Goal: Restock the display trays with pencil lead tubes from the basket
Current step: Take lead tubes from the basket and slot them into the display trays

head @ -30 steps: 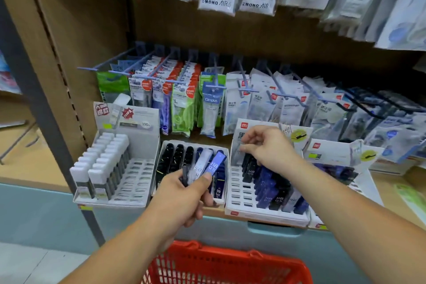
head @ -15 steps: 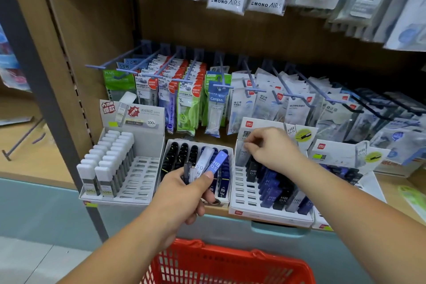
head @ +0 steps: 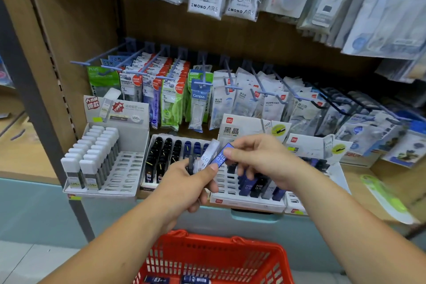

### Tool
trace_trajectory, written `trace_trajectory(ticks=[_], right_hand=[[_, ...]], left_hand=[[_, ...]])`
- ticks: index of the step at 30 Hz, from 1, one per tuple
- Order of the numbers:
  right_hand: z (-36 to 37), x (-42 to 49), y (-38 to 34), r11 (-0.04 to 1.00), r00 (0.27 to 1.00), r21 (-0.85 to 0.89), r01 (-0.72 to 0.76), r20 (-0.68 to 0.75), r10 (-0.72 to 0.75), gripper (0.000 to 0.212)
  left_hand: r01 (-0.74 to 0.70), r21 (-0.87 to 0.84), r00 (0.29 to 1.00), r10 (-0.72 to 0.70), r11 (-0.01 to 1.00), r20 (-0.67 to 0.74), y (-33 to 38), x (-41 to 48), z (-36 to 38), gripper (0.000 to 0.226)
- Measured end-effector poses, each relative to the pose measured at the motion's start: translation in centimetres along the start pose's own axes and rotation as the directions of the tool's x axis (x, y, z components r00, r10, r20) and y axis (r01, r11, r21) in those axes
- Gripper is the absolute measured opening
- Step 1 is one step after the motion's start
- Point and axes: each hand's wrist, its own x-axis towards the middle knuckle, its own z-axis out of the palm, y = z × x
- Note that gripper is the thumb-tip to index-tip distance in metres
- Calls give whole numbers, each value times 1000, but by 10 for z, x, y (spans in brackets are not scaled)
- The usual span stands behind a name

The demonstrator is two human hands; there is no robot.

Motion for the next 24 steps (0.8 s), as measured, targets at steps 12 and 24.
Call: trace_trajectory(ticks=[12, 24], right_hand=[[-18, -26, 24, 995, 950, 51, 83, -306, -64, 14], [-8, -13, 51, 896, 963, -428, 116, -171, -207, 12]], left_hand=[[19, 73, 998, -14, 997, -65, -7, 3, 4, 17], [65, 153, 997, -58, 986, -50, -17, 8, 5, 20]])
